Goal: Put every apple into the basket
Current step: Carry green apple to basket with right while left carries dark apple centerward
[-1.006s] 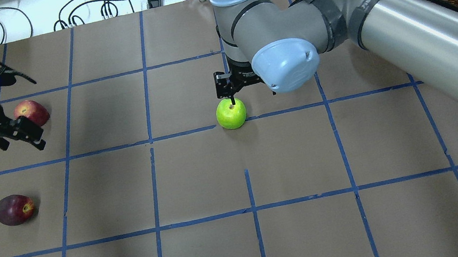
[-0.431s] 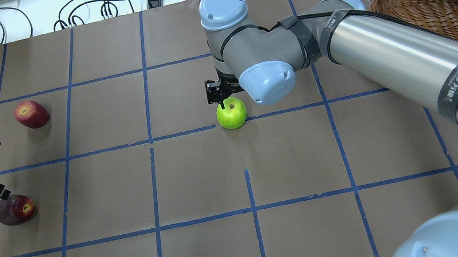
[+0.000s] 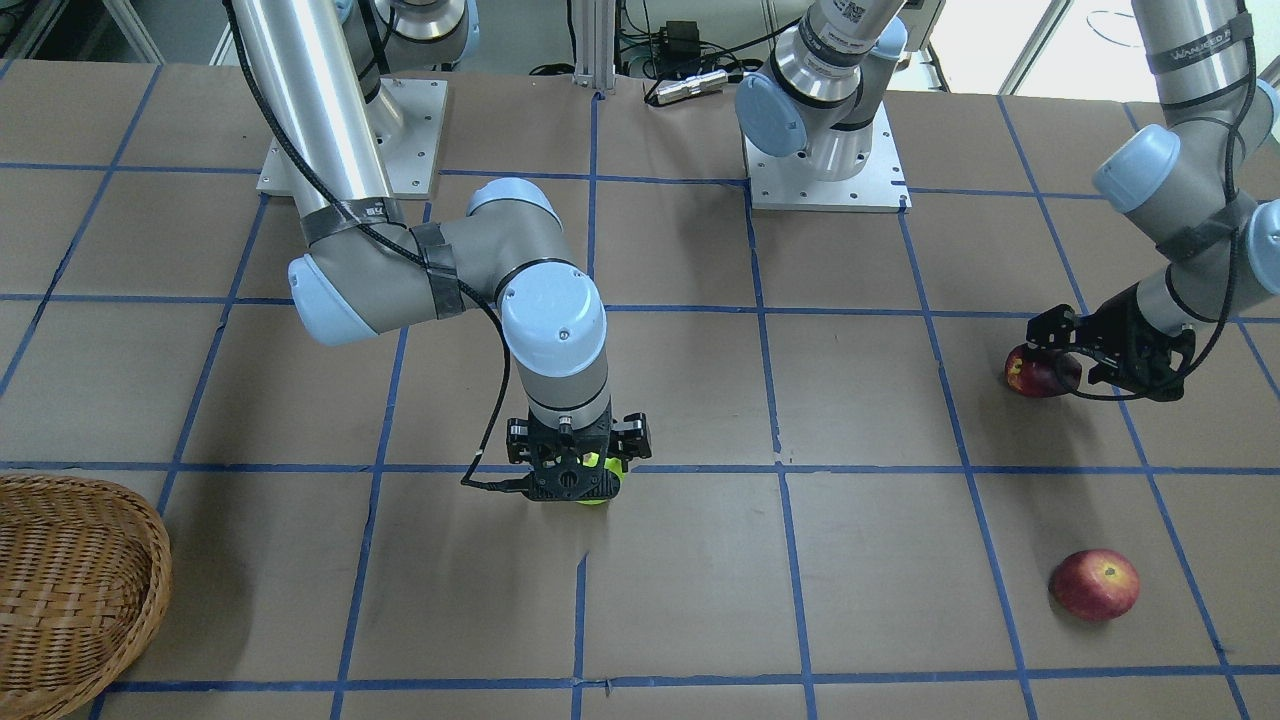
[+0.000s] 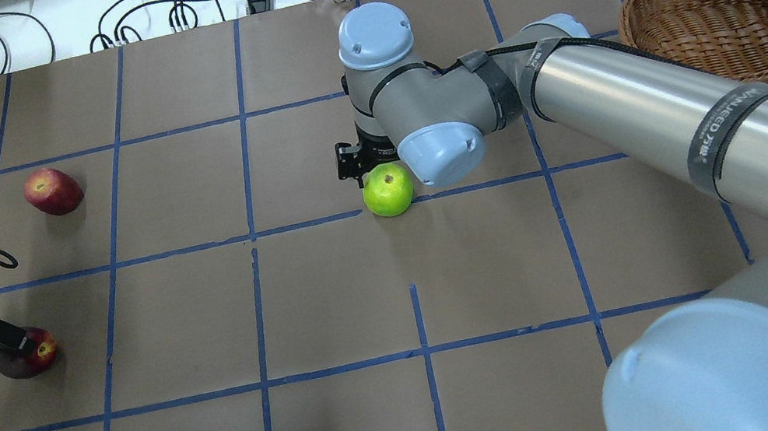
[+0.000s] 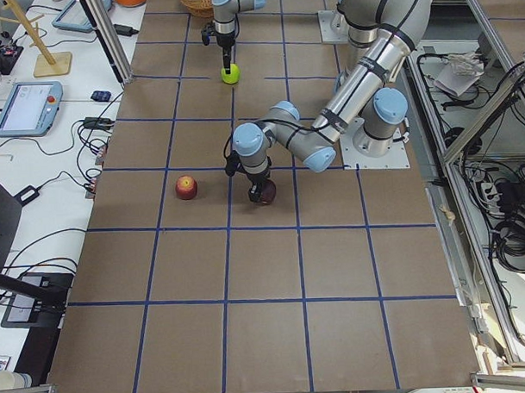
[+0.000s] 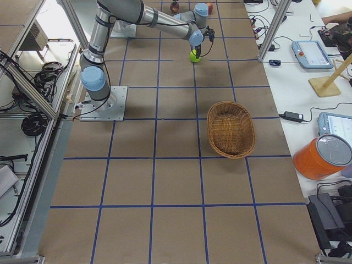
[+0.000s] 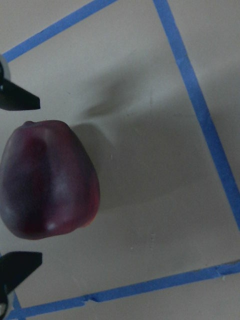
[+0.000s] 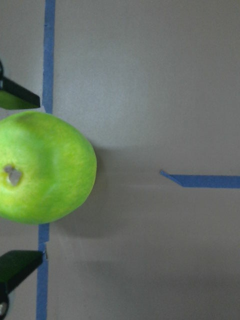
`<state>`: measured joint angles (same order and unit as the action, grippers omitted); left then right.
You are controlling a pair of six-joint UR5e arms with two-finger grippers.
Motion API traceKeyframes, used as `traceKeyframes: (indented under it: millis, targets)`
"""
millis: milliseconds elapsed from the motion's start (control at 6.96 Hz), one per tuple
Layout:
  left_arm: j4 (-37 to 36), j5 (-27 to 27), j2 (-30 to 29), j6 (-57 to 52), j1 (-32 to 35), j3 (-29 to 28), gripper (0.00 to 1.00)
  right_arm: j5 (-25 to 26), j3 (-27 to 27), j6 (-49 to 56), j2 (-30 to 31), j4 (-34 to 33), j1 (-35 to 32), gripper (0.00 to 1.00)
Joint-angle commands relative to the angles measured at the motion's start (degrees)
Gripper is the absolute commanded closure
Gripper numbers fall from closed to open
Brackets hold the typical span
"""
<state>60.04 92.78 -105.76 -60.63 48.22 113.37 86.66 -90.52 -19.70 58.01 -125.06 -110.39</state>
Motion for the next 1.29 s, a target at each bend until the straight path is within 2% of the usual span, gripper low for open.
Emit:
traceKeyframes:
  millis: [0,144,288,431,575,719,862,1006,1150]
  targets:
    - [-1.3,0.0,-2.0,0.2,0.0,0.0,0.0,-0.1,-0.2,0.0,-1.0,-0.6,0.0,0.0]
    - [-1.3,-0.1,-2.1,0.2,0.0,0.3,0.0,-0.1,-0.3,-0.2,-2.0,-0.7,0.0,0.08]
    - [-1.3,-0.2,-2.4,0.4,0.0,0.3,0.06,-0.3,0.0,-0.2,-1.9,-0.8,0.0,0.86]
    - [-1.2,-0.8,-2.3,3.5,0.3,-0.2,0.5,-0.4,0.2,-0.3,-1.6,-0.7,0.2,1.0]
    - [0.0,-0.7,-0.9,9.9,1.4,-1.0,0.62,-0.1,0.3,-0.3,0.2,-0.3,1.4,1.0]
    - [4.0,-0.8,0.5,17.6,5.9,-3.7,0.62,0.5,0.3,0.1,3.4,0.5,3.6,1.0]
    - [12.7,-1.1,1.8,29.6,12.4,-8.9,0.62,0.3,0.3,1.3,7.0,3.9,8.6,1.0]
    - [18.4,-2.4,2.6,41.8,19.3,-12.1,0.62,0.0,0.3,6.7,10.7,6.3,14.4,1.0]
    - [18.6,-4.7,2.1,56.2,27.1,-13.3,0.62,0.2,0.3,13.9,13.1,7.9,20.3,1.0]
